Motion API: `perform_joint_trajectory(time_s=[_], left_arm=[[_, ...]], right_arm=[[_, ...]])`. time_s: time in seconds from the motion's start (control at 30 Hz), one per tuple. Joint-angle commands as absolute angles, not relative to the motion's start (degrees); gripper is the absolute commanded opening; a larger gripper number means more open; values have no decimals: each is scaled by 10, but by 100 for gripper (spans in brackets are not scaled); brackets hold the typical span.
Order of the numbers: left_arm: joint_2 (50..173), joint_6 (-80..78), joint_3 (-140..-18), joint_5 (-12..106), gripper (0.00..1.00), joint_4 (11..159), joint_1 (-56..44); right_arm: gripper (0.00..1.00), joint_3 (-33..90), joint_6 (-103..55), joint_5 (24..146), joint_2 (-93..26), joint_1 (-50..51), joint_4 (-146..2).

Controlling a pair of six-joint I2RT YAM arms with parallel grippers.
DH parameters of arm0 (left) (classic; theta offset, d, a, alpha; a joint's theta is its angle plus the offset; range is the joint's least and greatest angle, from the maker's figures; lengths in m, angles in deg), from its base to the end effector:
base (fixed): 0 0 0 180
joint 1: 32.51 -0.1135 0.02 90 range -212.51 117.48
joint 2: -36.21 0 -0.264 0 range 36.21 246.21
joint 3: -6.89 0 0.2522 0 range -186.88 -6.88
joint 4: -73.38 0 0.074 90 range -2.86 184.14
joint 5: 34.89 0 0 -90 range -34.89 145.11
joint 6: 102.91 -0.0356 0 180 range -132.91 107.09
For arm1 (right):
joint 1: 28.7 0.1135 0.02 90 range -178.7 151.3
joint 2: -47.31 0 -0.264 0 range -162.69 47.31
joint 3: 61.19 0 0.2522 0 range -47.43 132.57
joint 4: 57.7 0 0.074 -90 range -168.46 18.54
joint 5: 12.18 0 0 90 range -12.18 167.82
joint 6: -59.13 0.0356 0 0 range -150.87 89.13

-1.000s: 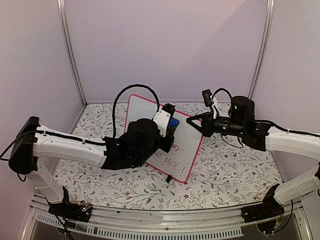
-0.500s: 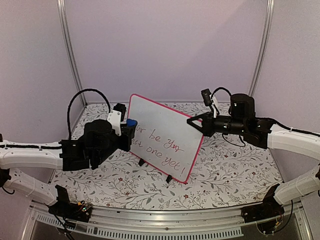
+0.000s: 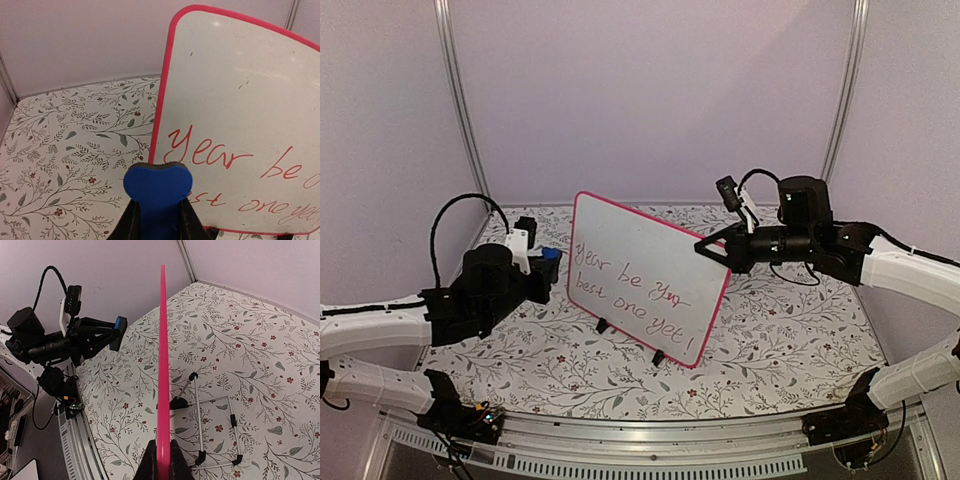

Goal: Erase the whiteboard
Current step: Erase the center of the whiteboard.

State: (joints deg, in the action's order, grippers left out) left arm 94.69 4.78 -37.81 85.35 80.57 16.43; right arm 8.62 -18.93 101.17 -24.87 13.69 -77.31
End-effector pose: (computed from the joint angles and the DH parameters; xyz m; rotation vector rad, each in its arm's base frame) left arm 0.1611 -0.1577 0.2410 0.1684 1.8875 -0.2830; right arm 0.2048 0.2060 0.3145 -0.8115 1.8969 1.0052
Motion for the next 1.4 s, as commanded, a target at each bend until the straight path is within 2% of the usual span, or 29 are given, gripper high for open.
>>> perform_joint_trajectory(time_s=[0.0,0.37,0.63,0.93,1.37], left_arm=[[940,53,-356,813,18,763,141],[960,-12,-315,774,17,669,139],[1018,-44,-339,780,17,634,120],[1036,-44,-337,697,17,594,75],[1088,-26,-393,679,16,613,58]], right_arm=[[0,112,-209,1077,-249,151,-862],[0,175,-220,1074,-275,146,-901],[0,176,-221,1075,-290,146,-903],[0,180,-247,1056,-286,145,-934],[0,170,-259,1055,-282,139,-941]])
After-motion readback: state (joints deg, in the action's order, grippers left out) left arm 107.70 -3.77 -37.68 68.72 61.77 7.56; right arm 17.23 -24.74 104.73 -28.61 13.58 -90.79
